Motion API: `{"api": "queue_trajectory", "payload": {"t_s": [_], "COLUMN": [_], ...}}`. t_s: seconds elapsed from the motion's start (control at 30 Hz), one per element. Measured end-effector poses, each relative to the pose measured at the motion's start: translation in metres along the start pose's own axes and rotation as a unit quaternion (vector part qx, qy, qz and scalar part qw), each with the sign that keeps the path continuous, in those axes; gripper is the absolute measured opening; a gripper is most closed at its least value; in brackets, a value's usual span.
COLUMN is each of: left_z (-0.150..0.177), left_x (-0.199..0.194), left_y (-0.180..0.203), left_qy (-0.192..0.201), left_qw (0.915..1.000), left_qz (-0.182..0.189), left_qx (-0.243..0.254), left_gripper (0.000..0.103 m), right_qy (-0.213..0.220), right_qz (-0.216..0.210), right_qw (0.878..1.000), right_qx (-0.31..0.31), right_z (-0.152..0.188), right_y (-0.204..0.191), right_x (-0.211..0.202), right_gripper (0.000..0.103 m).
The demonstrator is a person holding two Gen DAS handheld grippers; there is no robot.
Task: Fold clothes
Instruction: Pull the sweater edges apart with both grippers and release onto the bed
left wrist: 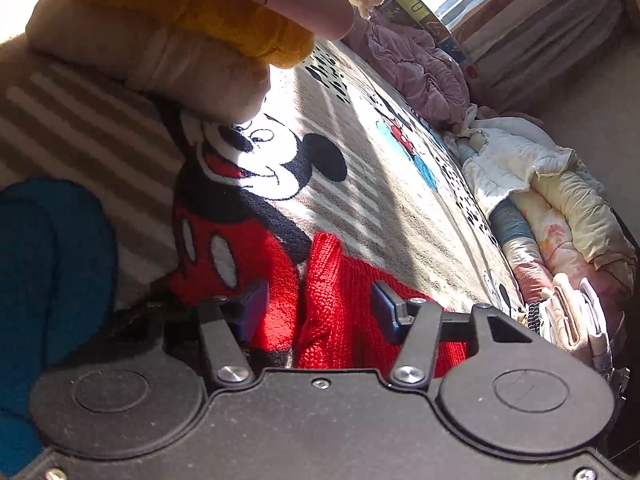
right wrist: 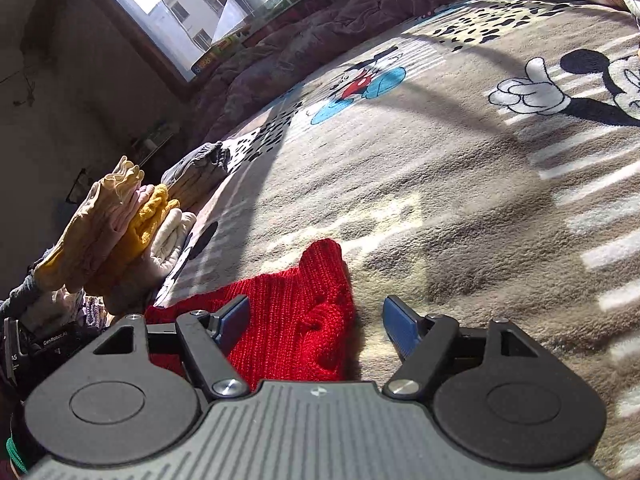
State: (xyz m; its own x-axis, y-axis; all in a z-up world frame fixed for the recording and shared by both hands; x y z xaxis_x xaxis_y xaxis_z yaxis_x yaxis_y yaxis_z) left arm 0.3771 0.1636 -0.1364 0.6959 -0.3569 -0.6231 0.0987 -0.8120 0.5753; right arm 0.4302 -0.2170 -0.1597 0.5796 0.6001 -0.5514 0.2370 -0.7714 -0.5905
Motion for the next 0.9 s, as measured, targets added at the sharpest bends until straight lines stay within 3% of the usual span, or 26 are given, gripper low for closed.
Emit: {"api": "queue_trajectory", "payload": {"t_s": [0.03,0.07,0.13,0.2,0.33,0.43,0.47,0.53,0.57,0.63,0.7,0.8,0.9], "left_z": [0.001,0.002,0.002,0.0,-0.009,-0.01,-0.008,-0.005,-0.004,-0.008,-0.013,-0.019,-0.019], "left_x": [0.002,0.001,-0.001,-0.005,-0.029,-0.028,-0.022,0.002,0.016,0.012,0.003,-0.014,-0.032], "left_y": [0.003,0.003,0.003,0.003,0.022,0.033,0.036,0.031,0.023,0.005,-0.008,-0.008,0.009], "left_qy": [-0.001,0.007,0.012,0.022,0.081,0.059,0.053,0.02,0.0,0.018,0.028,0.047,0.063], "left_qw": [1.0,0.9998,0.9993,0.9988,0.9899,0.9933,0.9941,0.9974,0.9989,0.9988,0.9932,0.9948,0.995], "left_qz": [-0.008,-0.016,-0.034,-0.04,-0.079,-0.009,0.0,-0.004,-0.011,0.025,0.05,0.035,0.059], "left_qx": [0.005,0.004,0.013,0.016,0.086,0.098,0.095,0.069,0.045,-0.038,-0.101,-0.083,-0.05], "left_gripper": [0.008,0.008,0.011,0.02,0.028,0.035,0.044,0.061,0.071,0.07,0.072,0.072,0.072], "right_qy": [0.001,0.009,0.027,0.035,0.062,0.061,0.056,0.036,0.032,0.041,0.047,0.045,0.045], "right_qz": [0.007,0.015,0.025,0.028,0.029,0.0,-0.003,0.019,0.028,0.034,0.015,0.014,0.026], "right_qw": [1.0,1.0,0.998,0.996,0.997,0.997,0.997,0.997,0.998,0.999,0.998,0.997,0.999], "right_qx": [-0.001,0.007,0.044,0.075,0.036,-0.044,-0.058,-0.061,-0.054,-0.007,0.041,0.06,0.004], "right_z": [0.003,0.004,0.004,0.003,-0.003,-0.009,-0.008,-0.003,-0.001,0.0,-0.004,-0.004,-0.003], "right_y": [0.0,0.003,0.016,0.027,0.011,-0.023,-0.029,-0.033,-0.031,-0.015,-0.001,0.006,-0.015], "right_x": [0.001,-0.001,-0.008,-0.013,-0.022,-0.021,-0.017,-0.002,0.004,0.007,-0.002,-0.009,-0.019], "right_gripper": [0.024,0.016,0.014,0.012,0.022,0.031,0.033,0.062,0.063,0.048,0.049,0.059,0.061]}}
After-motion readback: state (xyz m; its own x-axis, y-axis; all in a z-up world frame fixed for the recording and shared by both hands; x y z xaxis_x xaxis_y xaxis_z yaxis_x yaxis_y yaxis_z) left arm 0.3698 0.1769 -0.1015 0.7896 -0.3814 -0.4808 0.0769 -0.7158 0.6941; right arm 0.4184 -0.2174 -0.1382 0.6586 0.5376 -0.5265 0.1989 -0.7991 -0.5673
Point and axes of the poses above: each gripper's, at about its wrist camera, not at the fingertips, and x roughly the way its jaws point, y to its right, z to its underside, the point moved 4 cm from there along x, roughly the way its jaws point, and after that the axes turned 4 degrees about -y, right-handed, at the moved point
